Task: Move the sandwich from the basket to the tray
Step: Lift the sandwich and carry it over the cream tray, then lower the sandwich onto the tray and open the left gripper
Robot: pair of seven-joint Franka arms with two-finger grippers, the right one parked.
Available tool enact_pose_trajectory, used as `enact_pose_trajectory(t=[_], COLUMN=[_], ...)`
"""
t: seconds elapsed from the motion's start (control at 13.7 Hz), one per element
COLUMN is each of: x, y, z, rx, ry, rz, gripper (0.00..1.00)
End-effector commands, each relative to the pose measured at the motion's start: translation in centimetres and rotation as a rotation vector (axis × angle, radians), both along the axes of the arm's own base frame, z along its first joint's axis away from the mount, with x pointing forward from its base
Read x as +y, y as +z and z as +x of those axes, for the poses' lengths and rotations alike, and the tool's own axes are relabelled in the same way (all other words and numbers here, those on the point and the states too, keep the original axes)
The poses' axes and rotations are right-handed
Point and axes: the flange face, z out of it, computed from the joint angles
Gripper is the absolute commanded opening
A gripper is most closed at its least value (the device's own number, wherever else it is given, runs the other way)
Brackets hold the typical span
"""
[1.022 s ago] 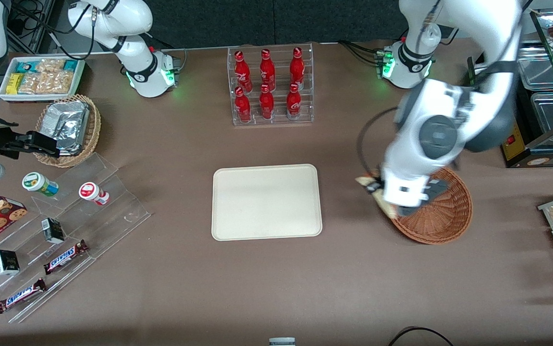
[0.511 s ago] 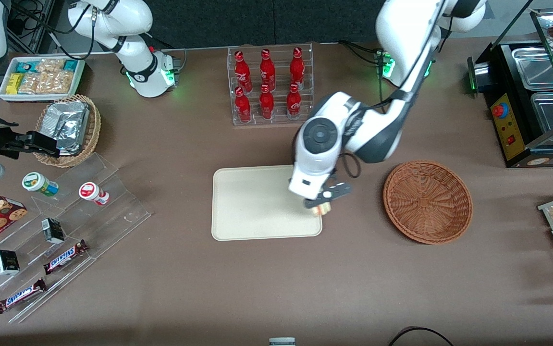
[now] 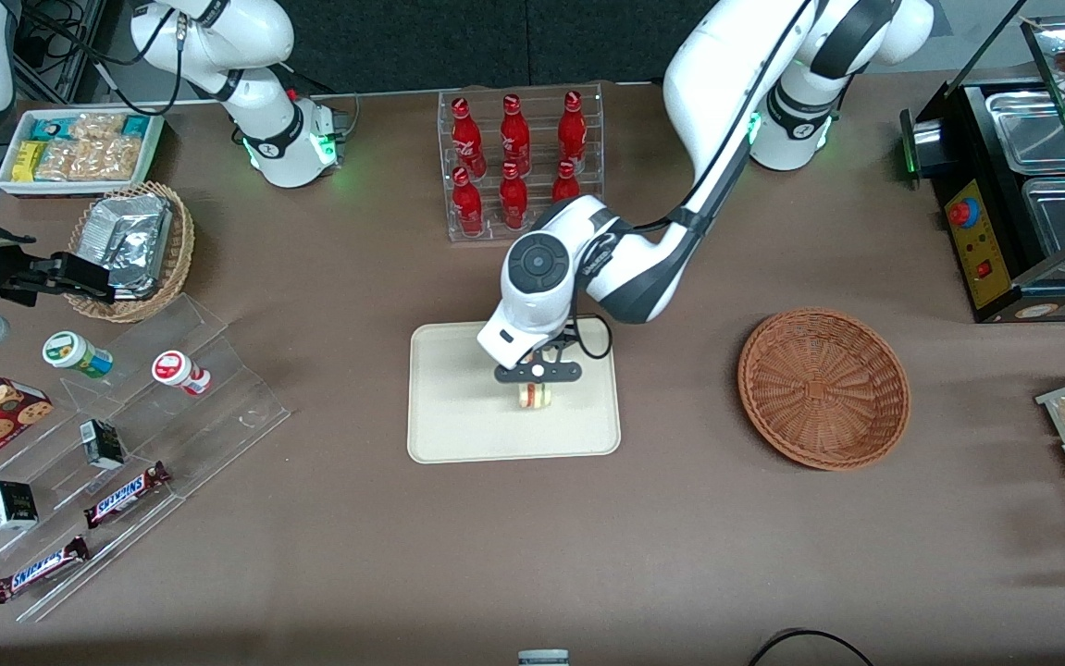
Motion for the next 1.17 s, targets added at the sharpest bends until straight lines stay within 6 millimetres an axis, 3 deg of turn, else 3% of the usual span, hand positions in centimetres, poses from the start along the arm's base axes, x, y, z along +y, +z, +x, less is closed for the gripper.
enact_pose_trajectory(t=[0.0, 0.22, 0.58, 0.66, 0.73, 0.8, 0.88, 0.95, 1.09], x=[-1.5, -2.0, -2.0, -2.0, -1.6, -1.5, -1.5, -1.0, 2.6], y=[-2.1, -4.5, -5.7, -5.8, -5.7, -5.2, -4.3, -2.7, 0.7], z=[0.3, 1.2, 1.9, 1.9, 2.2, 2.2, 2.3, 2.4, 4.2], rx=[-0.036, -0.062, -0.087, -0.085, -0.082, -0.078, -0.08, -0.076, -0.018], ry=[-0.061, -0.061, -0.032, -0.025, -0.018, -0.014, -0.006, -0.001, 0.035], rz=[0.01, 0.003, -0.021, -0.018, -0.016, -0.018, -0.026, -0.023, 0.034], gripper=[0.12, 0.12, 0.14, 0.26, 0.64, 0.91, 0.99, 0.99, 0.99])
